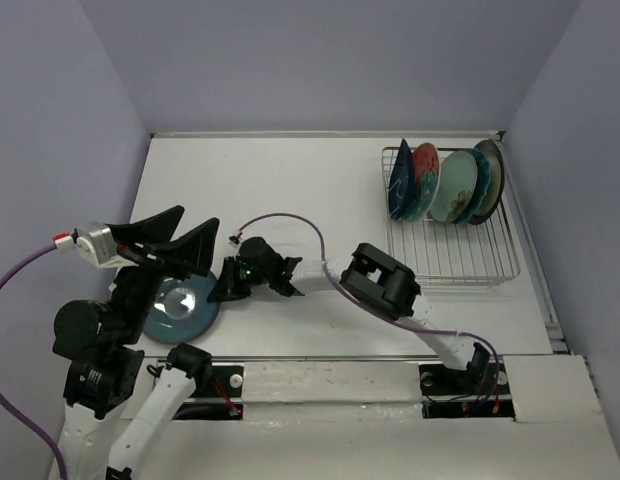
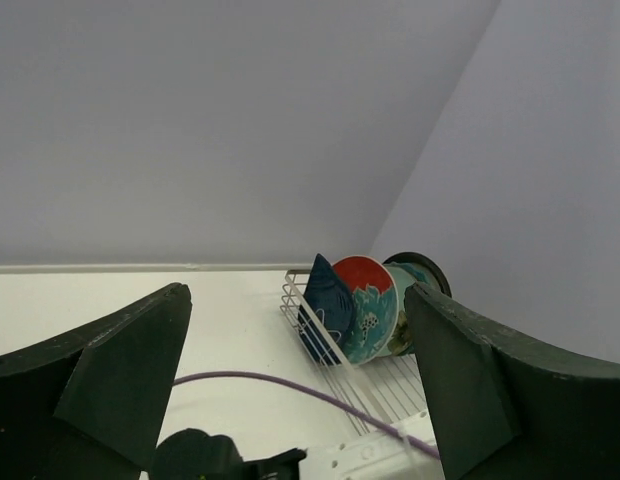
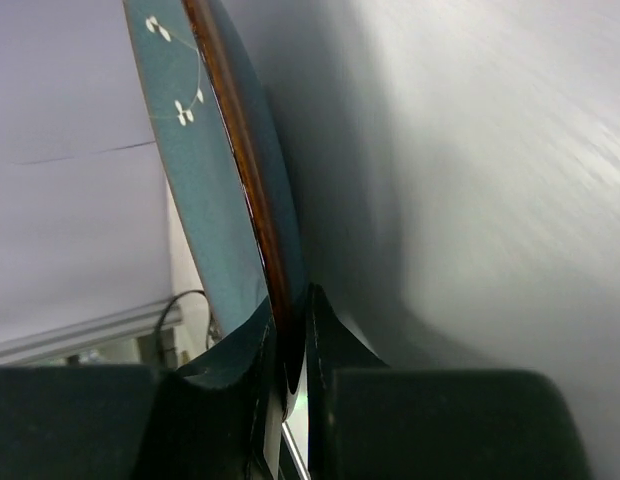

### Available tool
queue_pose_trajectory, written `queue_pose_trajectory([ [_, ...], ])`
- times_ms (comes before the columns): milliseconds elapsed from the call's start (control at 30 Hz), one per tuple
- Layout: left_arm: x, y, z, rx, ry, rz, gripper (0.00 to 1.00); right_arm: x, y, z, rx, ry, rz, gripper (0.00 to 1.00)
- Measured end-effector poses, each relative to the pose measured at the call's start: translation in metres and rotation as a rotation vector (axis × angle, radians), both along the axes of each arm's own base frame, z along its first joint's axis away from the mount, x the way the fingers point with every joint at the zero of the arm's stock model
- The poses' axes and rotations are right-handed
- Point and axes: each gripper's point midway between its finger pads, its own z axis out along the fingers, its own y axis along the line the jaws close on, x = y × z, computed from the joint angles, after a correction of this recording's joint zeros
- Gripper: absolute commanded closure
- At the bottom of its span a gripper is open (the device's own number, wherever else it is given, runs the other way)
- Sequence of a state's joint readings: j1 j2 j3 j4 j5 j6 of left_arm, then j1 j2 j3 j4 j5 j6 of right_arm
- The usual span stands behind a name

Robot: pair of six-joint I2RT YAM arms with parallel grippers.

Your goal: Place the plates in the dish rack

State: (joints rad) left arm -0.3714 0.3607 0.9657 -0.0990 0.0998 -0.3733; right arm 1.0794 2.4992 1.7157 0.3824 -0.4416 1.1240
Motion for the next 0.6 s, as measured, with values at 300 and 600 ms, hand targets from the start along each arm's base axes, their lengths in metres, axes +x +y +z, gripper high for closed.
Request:
queue_pose_trajectory([
  [300, 0.000, 0.001, -0.006, 0.002, 0.012, 0.002, 0.01, 0.041, -0.109, 0.086, -0.114, -0.304, -0.207, 0.93],
  [600, 0.006, -0.004, -0.028, 0.008, 0.049, -0.009, 0.01, 0.131, -0.283, 0.267, -0.124, -0.745, -0.693, 0.93],
])
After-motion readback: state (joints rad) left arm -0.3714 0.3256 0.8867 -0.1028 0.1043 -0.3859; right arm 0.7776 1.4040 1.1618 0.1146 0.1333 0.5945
